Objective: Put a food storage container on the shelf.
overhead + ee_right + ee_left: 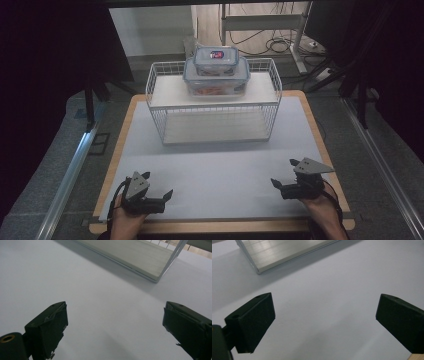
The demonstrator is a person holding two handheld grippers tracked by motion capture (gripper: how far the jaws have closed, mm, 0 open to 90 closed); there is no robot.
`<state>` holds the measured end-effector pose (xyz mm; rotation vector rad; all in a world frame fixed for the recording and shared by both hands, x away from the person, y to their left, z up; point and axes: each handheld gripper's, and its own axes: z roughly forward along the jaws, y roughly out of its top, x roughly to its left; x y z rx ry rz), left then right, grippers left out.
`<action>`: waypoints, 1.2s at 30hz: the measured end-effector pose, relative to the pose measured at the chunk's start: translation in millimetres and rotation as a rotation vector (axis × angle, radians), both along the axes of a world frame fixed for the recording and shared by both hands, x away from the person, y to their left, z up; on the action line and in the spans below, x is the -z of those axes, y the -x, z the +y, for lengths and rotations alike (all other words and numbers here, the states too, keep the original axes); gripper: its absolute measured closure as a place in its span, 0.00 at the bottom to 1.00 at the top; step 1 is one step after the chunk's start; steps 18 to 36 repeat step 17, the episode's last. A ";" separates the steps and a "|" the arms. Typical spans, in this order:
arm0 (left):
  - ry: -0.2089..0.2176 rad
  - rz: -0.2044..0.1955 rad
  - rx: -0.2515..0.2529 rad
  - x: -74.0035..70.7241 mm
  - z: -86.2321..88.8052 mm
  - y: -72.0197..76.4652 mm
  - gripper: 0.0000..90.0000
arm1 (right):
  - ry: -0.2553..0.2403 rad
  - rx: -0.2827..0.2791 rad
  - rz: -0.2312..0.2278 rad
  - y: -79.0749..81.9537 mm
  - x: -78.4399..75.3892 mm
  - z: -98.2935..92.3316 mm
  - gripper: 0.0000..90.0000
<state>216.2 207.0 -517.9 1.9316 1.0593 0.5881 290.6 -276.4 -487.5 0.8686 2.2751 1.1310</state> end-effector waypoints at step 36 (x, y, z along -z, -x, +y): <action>-0.046 0.036 0.003 8.2 -3.0 -5.2 0.02 | -0.007 0.001 0.092 -10.1 16.5 -6.2 0.07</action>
